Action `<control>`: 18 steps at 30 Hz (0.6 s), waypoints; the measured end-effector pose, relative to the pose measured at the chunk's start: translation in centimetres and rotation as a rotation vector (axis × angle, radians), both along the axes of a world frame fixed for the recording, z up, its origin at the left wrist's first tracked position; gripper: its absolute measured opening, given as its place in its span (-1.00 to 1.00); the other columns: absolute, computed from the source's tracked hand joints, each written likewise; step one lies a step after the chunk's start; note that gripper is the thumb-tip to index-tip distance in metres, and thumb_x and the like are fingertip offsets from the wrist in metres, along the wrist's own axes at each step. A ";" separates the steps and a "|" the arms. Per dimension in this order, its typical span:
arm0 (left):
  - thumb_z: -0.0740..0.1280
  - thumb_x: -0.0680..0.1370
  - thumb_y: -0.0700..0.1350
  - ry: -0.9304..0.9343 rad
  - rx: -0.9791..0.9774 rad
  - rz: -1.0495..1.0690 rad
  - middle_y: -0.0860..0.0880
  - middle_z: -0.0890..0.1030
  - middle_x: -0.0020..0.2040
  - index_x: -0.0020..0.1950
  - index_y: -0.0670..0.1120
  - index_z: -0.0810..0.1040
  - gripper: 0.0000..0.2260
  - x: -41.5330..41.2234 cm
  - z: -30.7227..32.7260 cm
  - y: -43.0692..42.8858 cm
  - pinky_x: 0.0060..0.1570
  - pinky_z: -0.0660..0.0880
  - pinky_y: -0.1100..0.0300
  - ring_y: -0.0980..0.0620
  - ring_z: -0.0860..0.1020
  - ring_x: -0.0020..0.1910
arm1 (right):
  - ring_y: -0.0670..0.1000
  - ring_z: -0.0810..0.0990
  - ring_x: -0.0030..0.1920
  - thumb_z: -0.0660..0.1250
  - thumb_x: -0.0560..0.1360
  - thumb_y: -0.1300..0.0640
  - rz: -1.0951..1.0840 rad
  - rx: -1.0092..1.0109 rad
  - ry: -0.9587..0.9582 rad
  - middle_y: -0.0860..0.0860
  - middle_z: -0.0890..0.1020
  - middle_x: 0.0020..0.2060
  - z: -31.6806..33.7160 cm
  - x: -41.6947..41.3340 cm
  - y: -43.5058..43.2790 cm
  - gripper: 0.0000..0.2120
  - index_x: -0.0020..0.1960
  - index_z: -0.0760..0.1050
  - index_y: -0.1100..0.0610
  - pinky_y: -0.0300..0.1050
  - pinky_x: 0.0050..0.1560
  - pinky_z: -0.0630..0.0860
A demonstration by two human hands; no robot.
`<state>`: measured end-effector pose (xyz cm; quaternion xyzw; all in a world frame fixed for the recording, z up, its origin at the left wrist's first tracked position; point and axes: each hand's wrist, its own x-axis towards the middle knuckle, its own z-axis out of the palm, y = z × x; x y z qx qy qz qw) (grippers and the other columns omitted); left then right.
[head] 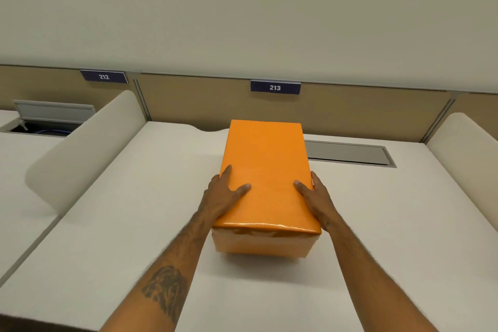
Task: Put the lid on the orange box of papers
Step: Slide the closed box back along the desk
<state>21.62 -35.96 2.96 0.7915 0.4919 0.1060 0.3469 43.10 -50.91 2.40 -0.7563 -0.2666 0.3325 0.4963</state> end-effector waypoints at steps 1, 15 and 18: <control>0.24 0.43 0.42 -0.004 0.009 0.011 -0.10 0.22 0.56 0.60 0.10 -0.01 -0.13 -0.4 0.4 0.7 0.35 0.33 -0.18 -0.19 0.32 0.46 | 0.20 0.49 0.33 0.27 0.54 -0.23 0.010 0.011 0.005 0.05 0.41 0.45 0.2 -0.3 0.9 -0.32 0.56 0.12 -0.04 0.32 0.29 0.47; 0.25 0.42 0.43 -0.001 0.061 0.091 -0.10 0.26 0.55 0.59 0.11 0.07 -0.16 -12.3 2.8 18.4 0.37 0.32 -0.16 -0.19 0.32 0.46 | 0.20 0.46 0.36 0.26 0.55 -0.22 0.105 0.064 0.025 0.05 0.37 0.48 1.6 -10.7 20.1 -0.29 0.58 0.06 -0.04 0.31 0.32 0.44; 0.26 0.42 0.42 -0.002 0.063 0.098 -0.11 0.27 0.54 0.59 0.12 0.08 -0.16 -15.5 2.9 23.0 0.37 0.32 -0.16 -0.18 0.32 0.46 | 0.21 0.45 0.36 0.27 0.55 -0.22 0.098 0.061 0.040 0.05 0.37 0.48 1.6 -13.9 24.8 -0.28 0.59 0.07 -0.03 0.31 0.33 0.43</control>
